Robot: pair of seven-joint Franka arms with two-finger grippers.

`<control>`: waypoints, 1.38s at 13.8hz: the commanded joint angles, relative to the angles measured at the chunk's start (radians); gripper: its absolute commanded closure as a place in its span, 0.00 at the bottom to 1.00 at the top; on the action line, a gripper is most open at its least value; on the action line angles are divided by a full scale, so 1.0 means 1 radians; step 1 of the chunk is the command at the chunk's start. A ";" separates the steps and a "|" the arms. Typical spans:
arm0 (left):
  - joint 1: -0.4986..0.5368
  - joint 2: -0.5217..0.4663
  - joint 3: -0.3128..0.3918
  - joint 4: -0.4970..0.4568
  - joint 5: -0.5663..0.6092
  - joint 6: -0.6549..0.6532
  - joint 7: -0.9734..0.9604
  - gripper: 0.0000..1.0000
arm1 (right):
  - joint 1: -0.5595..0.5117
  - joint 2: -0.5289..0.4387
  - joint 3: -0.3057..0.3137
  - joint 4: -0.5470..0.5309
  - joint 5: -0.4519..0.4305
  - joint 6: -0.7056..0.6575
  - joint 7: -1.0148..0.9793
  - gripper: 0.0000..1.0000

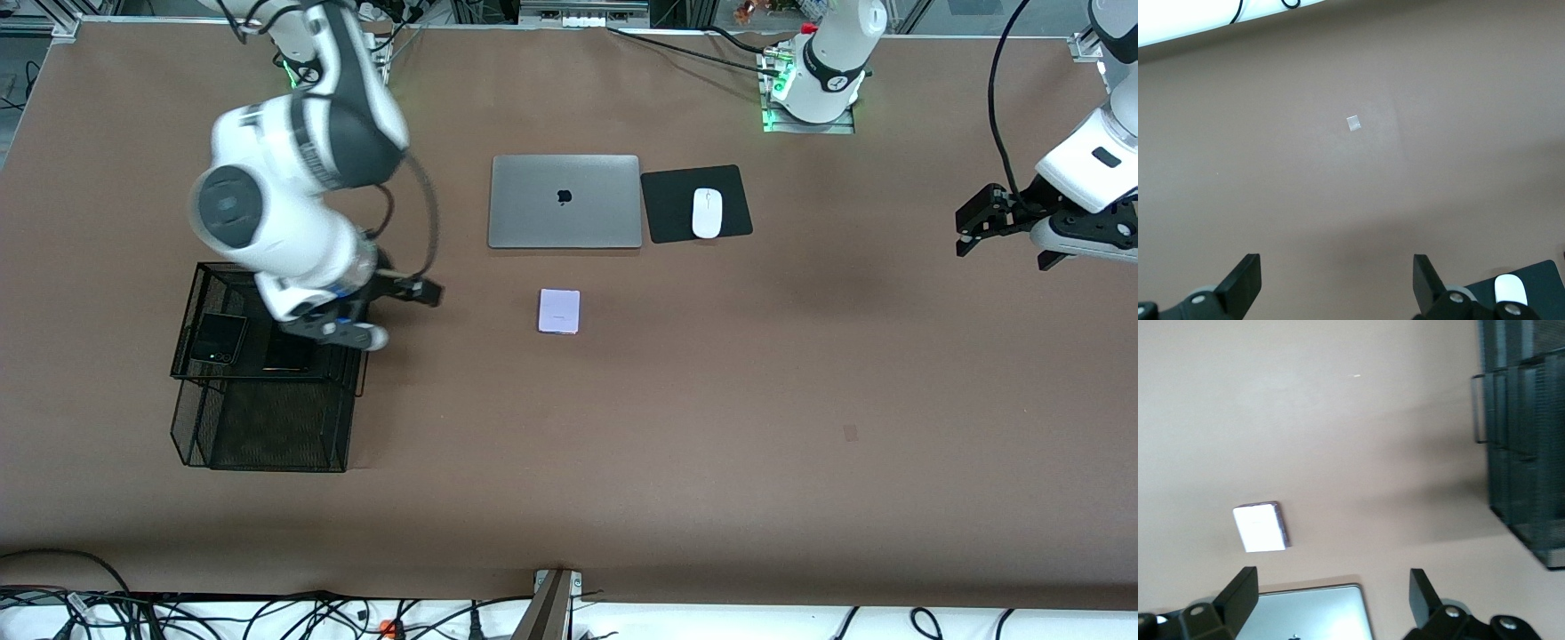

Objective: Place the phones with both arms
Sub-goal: 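Reach the right gripper over the white phone beside the laptop, then lower the right gripper and grasp the white phone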

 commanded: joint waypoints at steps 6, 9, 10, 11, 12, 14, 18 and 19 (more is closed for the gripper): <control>-0.001 0.013 -0.004 0.035 0.017 -0.027 0.022 0.00 | 0.150 0.149 0.022 0.007 0.020 0.214 0.181 0.00; -0.001 0.013 -0.004 0.040 0.019 -0.029 0.022 0.00 | 0.170 0.203 0.086 0.005 0.019 0.323 0.258 0.00; -0.001 0.013 -0.004 0.040 0.019 -0.029 0.022 0.00 | 0.183 0.224 0.100 0.005 0.016 0.367 0.301 0.00; -0.001 0.013 -0.004 0.040 0.019 -0.029 0.022 0.00 | 0.190 0.243 0.108 0.005 0.017 0.401 0.327 0.00; -0.001 0.013 -0.007 0.040 0.019 -0.029 0.021 0.00 | 0.194 0.260 0.117 0.005 0.016 0.419 0.333 0.00; -0.001 0.013 -0.015 0.040 0.019 -0.029 0.019 0.00 | 0.194 0.287 0.134 0.005 0.019 0.439 0.336 0.00; -0.001 0.013 -0.021 0.041 0.019 -0.029 0.018 0.00 | 0.199 0.365 0.137 0.007 0.014 0.502 0.363 0.00; -0.001 0.013 -0.021 0.041 0.019 -0.029 0.018 0.00 | 0.197 0.375 0.146 0.008 0.013 0.505 0.367 0.00</control>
